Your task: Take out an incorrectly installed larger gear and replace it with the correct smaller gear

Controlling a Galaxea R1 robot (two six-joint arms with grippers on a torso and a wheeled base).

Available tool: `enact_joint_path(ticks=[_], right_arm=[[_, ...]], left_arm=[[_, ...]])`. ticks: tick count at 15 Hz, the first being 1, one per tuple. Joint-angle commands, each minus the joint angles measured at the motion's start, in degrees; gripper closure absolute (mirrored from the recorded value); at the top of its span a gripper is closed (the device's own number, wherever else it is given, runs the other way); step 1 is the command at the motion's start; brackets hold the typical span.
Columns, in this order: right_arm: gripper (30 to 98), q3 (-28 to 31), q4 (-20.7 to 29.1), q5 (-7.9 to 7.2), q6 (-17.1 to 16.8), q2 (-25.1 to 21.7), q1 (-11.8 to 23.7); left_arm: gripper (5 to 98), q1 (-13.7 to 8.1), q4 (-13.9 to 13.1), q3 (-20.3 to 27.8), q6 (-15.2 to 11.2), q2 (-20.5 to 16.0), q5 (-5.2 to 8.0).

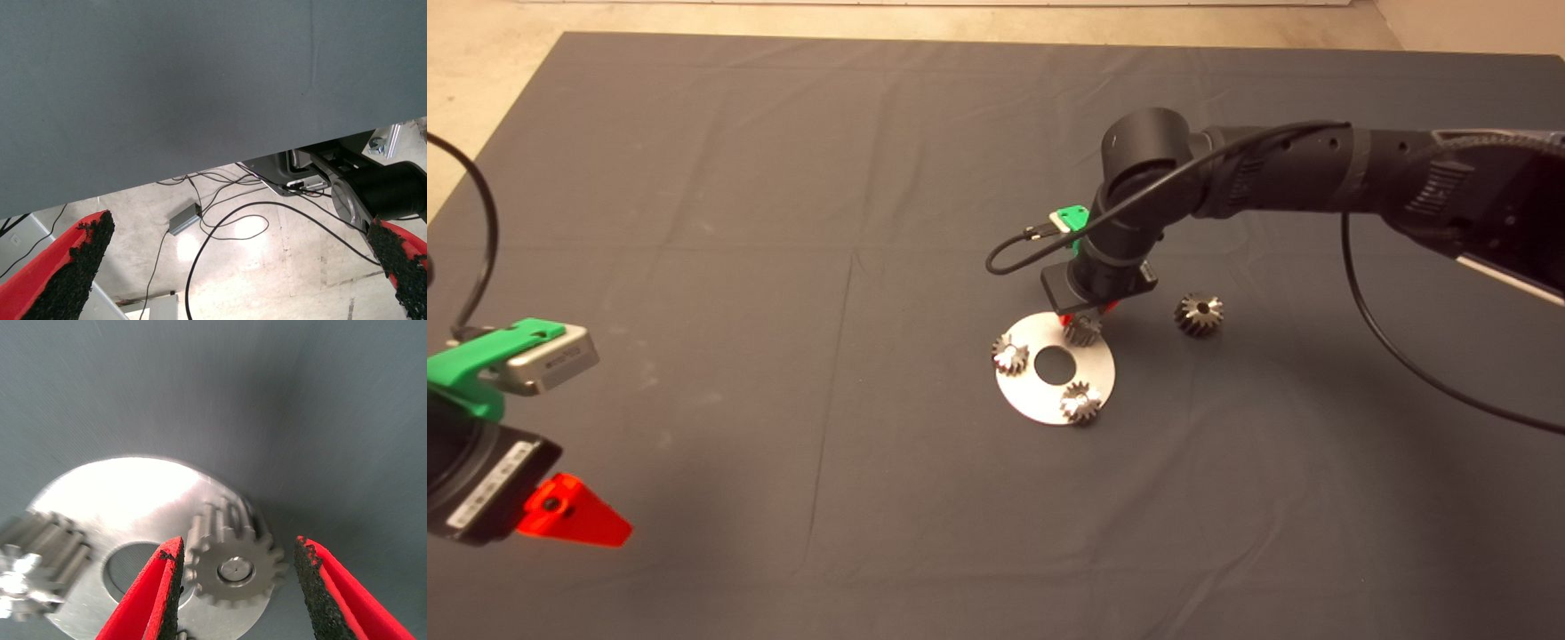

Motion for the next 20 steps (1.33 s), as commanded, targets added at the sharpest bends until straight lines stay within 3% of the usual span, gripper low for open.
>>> enact_joint_path(ticks=[1, 7, 9, 13, 15, 20], right_arm=[[84.5, 0.8, 1.4, -2.07, 0.4, 0.5, 2.3], [84.5, 2.6, 1.6, -2.15, 0.5, -0.8, 2.6], [84.5, 4.1, 2.9, -2.15, 2.3, -1.6, 6.1], [80.4, 4.8, 3.9, -2.24, 2.8, -1.7, 9.1], [79.9, 4.8, 3.9, -2.25, 2.7, -1.7, 9.4], [71.0, 8.6, 5.2, -2.24, 3.6, -3.2, 10.3]], left_arm=[[5.4, -0.6, -0.6, -0.1, 0.1, 0.2, 7.6], [5.4, -0.6, -0.6, -0.1, 0.1, 0.1, 7.6], [5.4, -0.6, -0.6, -0.1, 0.1, 0.1, 7.6], [5.4, -0.6, -0.6, -0.1, 0.1, 0.2, 7.6], [5.4, -0.6, -0.6, -0.2, 0.1, 0.2, 7.6], [5.4, -0.6, -0.6, -0.2, 0.0, 0.1, 7.6]])
